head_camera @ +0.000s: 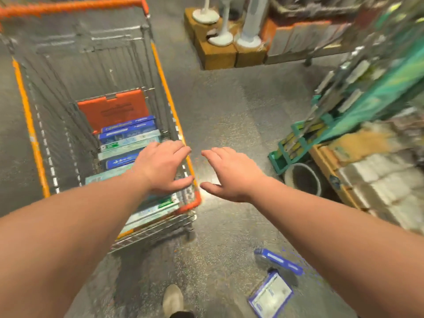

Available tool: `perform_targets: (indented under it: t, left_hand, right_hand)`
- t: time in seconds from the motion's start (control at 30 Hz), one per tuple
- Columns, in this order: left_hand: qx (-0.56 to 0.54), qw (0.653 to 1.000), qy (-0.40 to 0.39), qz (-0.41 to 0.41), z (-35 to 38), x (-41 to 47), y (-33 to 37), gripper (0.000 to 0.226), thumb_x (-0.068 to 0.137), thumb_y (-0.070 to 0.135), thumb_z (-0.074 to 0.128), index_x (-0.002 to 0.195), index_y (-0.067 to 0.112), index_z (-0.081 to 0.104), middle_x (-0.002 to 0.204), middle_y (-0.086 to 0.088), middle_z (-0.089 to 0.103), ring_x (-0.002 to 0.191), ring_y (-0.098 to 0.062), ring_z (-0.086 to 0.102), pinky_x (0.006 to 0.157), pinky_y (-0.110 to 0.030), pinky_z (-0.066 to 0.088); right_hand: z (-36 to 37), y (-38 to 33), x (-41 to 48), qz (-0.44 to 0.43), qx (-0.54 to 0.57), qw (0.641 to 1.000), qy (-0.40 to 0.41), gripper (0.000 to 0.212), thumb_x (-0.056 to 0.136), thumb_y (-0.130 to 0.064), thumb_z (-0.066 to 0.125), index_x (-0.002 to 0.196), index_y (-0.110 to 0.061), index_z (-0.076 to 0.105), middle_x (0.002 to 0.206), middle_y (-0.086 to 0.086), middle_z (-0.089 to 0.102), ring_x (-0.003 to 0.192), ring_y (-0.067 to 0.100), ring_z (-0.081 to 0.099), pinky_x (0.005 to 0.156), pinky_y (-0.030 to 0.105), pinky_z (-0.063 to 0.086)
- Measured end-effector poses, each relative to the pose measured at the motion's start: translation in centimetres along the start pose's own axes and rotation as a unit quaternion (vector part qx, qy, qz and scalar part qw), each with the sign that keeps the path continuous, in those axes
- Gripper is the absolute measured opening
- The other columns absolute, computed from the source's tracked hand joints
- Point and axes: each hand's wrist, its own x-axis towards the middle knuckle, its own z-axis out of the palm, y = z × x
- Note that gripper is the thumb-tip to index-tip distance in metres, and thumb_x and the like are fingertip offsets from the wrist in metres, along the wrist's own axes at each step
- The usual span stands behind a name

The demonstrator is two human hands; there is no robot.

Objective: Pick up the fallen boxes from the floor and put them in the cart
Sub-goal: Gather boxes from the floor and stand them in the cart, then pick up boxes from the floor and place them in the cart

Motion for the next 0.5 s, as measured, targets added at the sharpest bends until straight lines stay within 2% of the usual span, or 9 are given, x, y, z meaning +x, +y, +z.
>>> perform_targets:
  t: [0.2, 0.4, 0.5]
  left_hand:
    - [-0.010, 0.997, 0.033, 0.069, -0.5, 4.7, 14.5, 0.081, 0.078, 0.070, 0.045, 0.129, 0.009, 0.060, 0.124, -0.012, 0.063, 0.114, -0.033, 0.062, 0.088, -0.048, 0.051]
    - [-0.010, 0.994, -0.034, 0.100, 6.0, 4.9, 30.6, 0.087, 0.080, 0.073, 0.041, 0.138, 0.010, 0.055, 0.133, -0.012, 0.060, 0.119, -0.034, 0.060, 0.093, -0.048, 0.049]
    - [-0.020, 0.993, -0.075, 0.089, 9.5, 4.9, 37.3, 0.093, 0.078, 0.076, 0.036, 0.144, 0.013, 0.048, 0.137, -0.009, 0.057, 0.124, -0.032, 0.057, 0.096, -0.047, 0.049]
  right_hand:
    - [1.1, 9.1, -12.1, 0.061, 0.008, 0.998, 0.008, 0.082, 0.093, -0.062, 0.053, 0.156, -0.015, 0.030, 0.151, 0.007, 0.044, 0.137, 0.028, 0.041, 0.109, 0.048, 0.041]
    - [6.7, 17.5, -25.6, 0.085, 0.041, 0.995, -0.016, 0.082, 0.094, -0.063, 0.052, 0.157, -0.016, 0.028, 0.154, 0.007, 0.041, 0.140, 0.027, 0.038, 0.110, 0.044, 0.037]
    - [10.3, 21.5, -31.3, 0.094, 0.057, 0.993, -0.047, 0.082, 0.093, -0.064, 0.053, 0.156, -0.018, 0.028, 0.156, 0.006, 0.040, 0.142, 0.027, 0.036, 0.112, 0.046, 0.037]
